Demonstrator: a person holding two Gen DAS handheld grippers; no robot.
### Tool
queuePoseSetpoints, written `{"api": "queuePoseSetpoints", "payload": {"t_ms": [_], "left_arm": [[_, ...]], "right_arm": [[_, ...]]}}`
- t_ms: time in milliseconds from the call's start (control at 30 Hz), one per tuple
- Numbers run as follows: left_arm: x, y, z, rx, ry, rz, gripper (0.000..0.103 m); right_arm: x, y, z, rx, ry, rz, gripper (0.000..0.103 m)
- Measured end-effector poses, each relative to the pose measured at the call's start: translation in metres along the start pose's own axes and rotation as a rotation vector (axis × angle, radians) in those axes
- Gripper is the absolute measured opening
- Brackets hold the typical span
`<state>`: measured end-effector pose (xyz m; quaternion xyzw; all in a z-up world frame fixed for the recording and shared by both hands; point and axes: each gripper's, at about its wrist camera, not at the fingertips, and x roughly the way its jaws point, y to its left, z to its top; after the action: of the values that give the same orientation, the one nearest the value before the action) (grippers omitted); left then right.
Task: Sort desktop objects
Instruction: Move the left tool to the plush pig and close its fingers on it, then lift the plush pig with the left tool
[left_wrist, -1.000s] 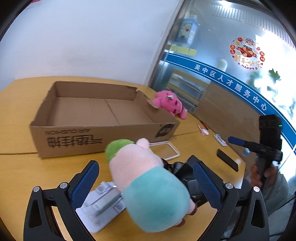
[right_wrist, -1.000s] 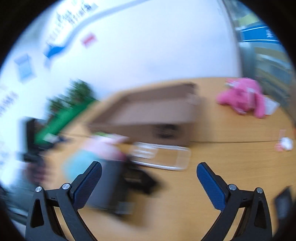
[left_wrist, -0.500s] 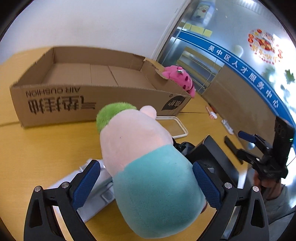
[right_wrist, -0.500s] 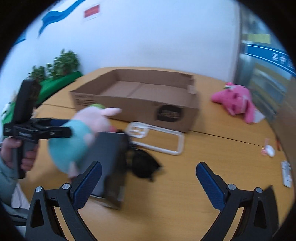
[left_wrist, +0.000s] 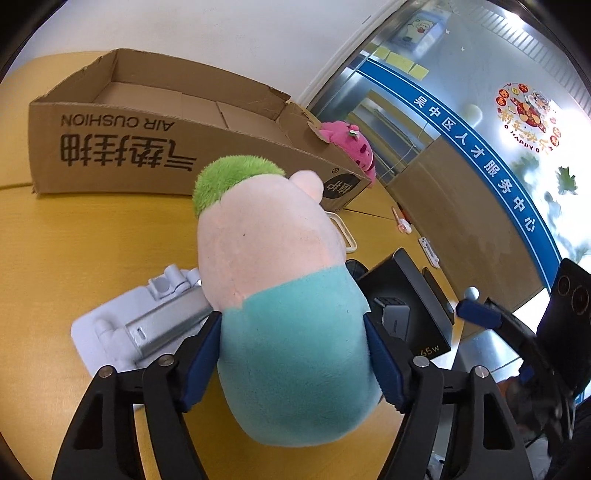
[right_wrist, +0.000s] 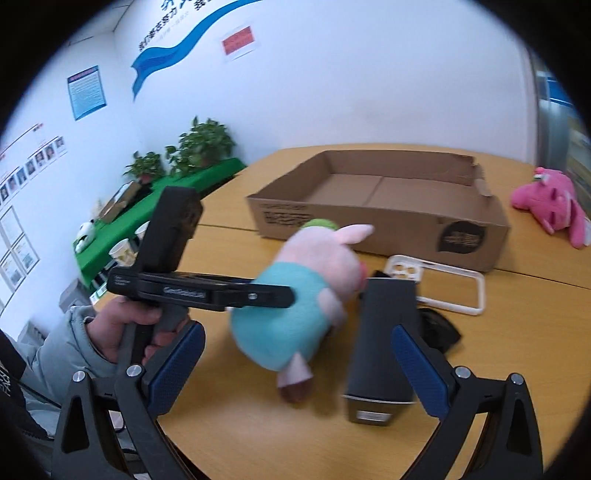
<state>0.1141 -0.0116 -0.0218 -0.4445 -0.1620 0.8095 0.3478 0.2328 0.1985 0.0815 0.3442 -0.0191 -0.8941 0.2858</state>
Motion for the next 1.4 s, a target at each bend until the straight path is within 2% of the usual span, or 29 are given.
{"api": "queuePoseSetpoints", "payload": {"t_ms": [100,167,300,500,633,767,833,933,1000,1167,1300,1400], "left_arm": [[-0.006,0.0,-0.004,-0.024,0.001,-0.002,0.073],[-0.009,-0.002,-0.006,-0.031,0.007,-0.001,0.072],[-0.014,-0.009,-0.012,-0.032,0.025,-0.005,0.072],[-0.023,-0.018,-0.028,-0.072,0.038,0.002,0.072],[-0.025,-0.023,-0.037,-0.104,0.036,0.007,0.072],[-0.02,-0.024,-0.039,-0.123,0.036,-0.019,0.08],[-0.019,-0.022,-0.036,-0.126,0.022,-0.006,0.082],[-0.016,-0.014,-0.03,-0.14,0.016,-0.023,0.083],[-0.01,-0.009,-0.028,-0.155,0.02,-0.057,0.08],[-0.011,-0.017,-0.027,-0.141,0.013,-0.051,0.071],[-0.019,-0.025,-0.026,-0.134,0.013,-0.051,0.07],[-0.025,-0.033,-0.024,-0.129,-0.005,-0.067,0.069]], "right_arm": [[0.016,0.018,-0.005,-0.009,0.048,0.08,0.101],[0.03,0.023,-0.009,-0.016,0.087,0.089,0.101],[0.058,0.031,-0.009,-0.066,0.115,0.002,0.101],[0.073,0.039,-0.007,-0.16,0.141,-0.075,0.101],[0.065,0.031,-0.014,-0.198,0.141,-0.061,0.1],[0.058,0.035,-0.022,-0.195,0.157,-0.013,0.1],[0.065,0.044,-0.028,-0.196,0.18,-0.004,0.102],[0.071,0.05,-0.032,-0.216,0.161,-0.066,0.101],[0.071,0.042,-0.029,-0.162,0.141,-0.051,0.099],[0.072,0.033,-0.027,-0.113,0.126,-0.054,0.094],[0.065,0.033,-0.017,-0.069,0.101,-0.046,0.087],[0.06,0.036,-0.004,-0.079,0.07,-0.082,0.083]]}}
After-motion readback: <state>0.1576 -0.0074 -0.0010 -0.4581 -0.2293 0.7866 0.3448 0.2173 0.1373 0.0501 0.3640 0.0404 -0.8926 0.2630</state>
